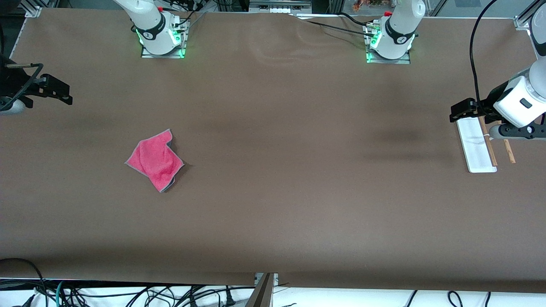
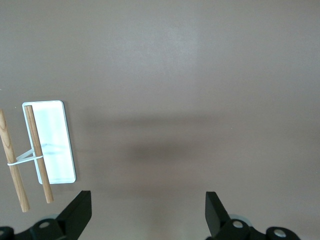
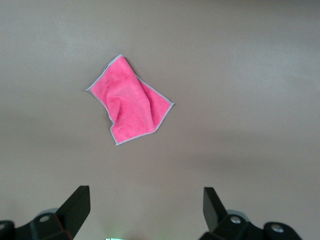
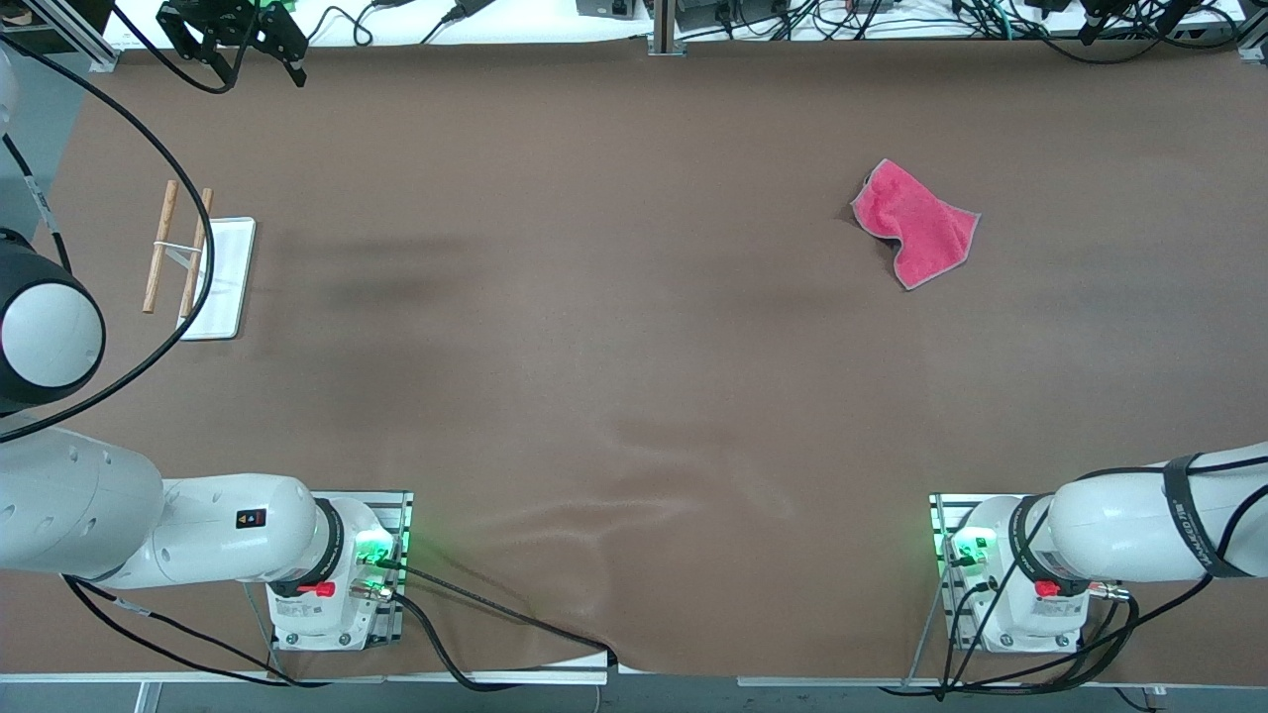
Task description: Pass towel and hang on rack
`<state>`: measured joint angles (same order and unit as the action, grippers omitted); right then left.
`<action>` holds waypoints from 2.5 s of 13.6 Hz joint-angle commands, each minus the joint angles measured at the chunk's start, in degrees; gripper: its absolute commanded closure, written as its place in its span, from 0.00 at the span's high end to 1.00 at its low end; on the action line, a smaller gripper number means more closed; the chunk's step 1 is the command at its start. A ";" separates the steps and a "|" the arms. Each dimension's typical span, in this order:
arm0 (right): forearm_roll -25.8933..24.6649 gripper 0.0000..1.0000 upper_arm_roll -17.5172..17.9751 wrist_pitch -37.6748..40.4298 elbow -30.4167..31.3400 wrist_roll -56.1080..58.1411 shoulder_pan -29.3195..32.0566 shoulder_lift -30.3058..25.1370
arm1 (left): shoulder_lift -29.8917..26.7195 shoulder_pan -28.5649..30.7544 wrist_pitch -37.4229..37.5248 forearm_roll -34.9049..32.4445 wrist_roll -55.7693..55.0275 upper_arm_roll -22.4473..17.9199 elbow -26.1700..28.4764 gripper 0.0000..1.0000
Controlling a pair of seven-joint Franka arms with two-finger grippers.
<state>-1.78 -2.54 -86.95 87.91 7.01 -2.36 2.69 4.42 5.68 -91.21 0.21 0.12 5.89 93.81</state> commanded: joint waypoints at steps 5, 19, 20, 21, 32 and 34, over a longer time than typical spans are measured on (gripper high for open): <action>1.08 1.00 0.08 0.29 -1.16 -0.24 0.43 0.47 | 0.86 0.29 0.77 0.85 0.59 0.08 -1.96 1.00; 0.90 1.00 -0.53 -2.17 -1.33 0.81 0.60 3.02 | 0.86 0.29 0.77 0.94 0.41 0.17 -1.96 1.00; 1.08 1.00 -0.97 -2.26 -1.25 0.73 0.60 3.11 | 0.86 0.29 0.77 0.94 0.41 0.17 -1.96 1.00; 1.08 1.00 -0.97 -2.35 -1.25 0.73 0.60 3.11 | 0.86 0.29 0.77 0.94 0.41 0.17 -1.96 1.00; 0.90 1.00 -0.27 -7.09 -1.16 0.73 -0.62 9.17 | 0.86 0.29 0.86 0.94 0.41 0.17 -1.87 1.00; 1.08 1.00 -0.18 -8.41 -1.25 0.29 -1.76 10.67 | 0.86 0.29 0.86 0.94 0.41 0.17 -1.87 1.00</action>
<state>-1.60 -2.86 -94.61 87.82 7.17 -3.17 12.19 4.42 5.68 -91.22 0.21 0.12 5.89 93.73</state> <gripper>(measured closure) 0.000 0.000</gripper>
